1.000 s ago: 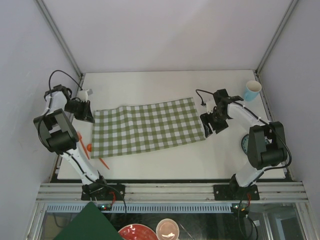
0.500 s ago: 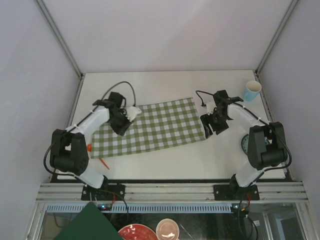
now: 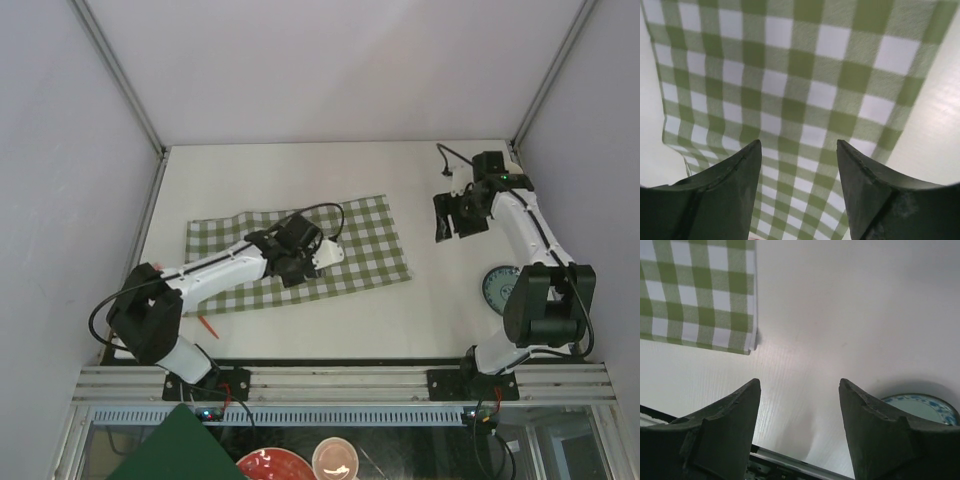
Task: Set the dinner table for one person
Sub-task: Flatten out the napkin at the center of the board.
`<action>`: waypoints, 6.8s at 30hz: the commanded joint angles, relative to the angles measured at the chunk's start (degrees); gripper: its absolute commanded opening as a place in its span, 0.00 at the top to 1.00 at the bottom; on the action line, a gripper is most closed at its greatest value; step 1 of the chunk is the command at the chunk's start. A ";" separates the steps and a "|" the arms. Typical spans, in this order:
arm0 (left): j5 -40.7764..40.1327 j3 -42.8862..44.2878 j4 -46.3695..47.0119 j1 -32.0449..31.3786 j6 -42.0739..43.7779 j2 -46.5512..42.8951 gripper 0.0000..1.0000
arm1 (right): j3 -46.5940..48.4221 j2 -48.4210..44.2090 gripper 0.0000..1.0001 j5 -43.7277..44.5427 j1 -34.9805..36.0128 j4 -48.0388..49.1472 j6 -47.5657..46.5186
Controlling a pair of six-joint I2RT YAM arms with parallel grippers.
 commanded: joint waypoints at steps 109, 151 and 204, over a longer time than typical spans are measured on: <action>41.01 9.36 -8.34 55.72 4.47 7.37 0.59 | 21.06 15.96 0.35 2.18 10.13 -6.03 -3.55; 45.06 52.01 -46.64 55.94 11.95 46.86 0.53 | 22.76 15.36 0.35 2.11 13.06 -6.42 -1.96; 43.34 31.46 -30.00 57.41 5.66 24.15 0.83 | 14.73 19.17 0.33 11.12 25.35 -1.02 -0.83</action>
